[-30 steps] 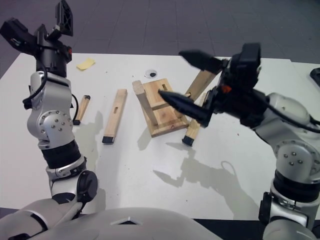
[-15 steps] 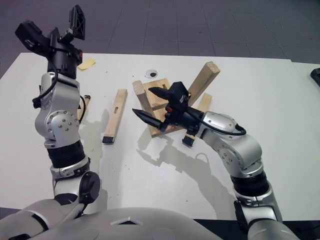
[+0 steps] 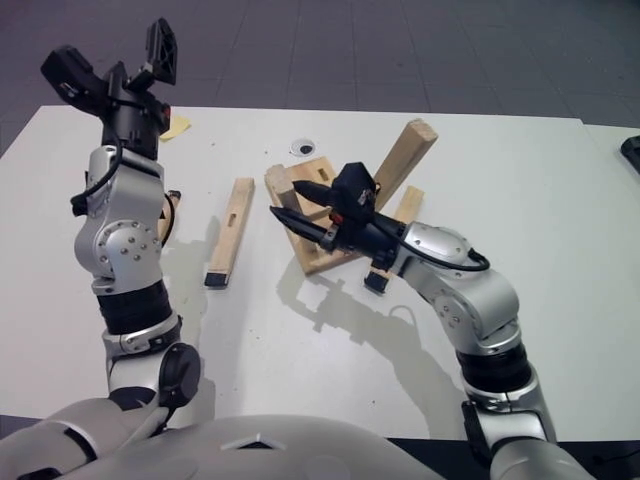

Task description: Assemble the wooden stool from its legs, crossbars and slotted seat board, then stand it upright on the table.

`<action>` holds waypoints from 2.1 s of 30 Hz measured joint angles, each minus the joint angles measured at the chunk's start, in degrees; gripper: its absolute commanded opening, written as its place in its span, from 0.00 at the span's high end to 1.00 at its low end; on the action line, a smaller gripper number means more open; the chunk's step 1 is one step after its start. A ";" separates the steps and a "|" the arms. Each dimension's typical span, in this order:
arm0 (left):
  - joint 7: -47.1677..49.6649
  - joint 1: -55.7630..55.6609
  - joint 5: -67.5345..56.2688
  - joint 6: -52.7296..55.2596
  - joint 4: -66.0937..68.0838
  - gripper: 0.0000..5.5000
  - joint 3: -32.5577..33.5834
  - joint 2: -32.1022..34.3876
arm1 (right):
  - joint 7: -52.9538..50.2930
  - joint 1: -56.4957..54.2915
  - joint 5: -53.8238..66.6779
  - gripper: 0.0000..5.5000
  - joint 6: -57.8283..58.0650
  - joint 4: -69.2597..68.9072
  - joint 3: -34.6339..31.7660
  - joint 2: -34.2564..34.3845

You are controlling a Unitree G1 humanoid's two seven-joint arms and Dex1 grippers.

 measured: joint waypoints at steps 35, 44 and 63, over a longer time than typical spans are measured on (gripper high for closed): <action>-1.09 0.10 2.13 -2.32 2.43 0.02 0.03 -3.50 | -8.41 -12.61 38.31 0.02 13.06 -4.30 -10.03 0.30; -1.13 -0.18 2.16 -2.36 2.83 0.02 0.07 -3.57 | -16.18 -10.25 18.74 0.02 9.84 0.40 6.32 10.04; -1.04 -0.51 2.31 -2.36 4.40 0.02 -0.48 -3.48 | 3.33 -9.95 -1.86 0.02 2.44 11.53 2.00 -5.12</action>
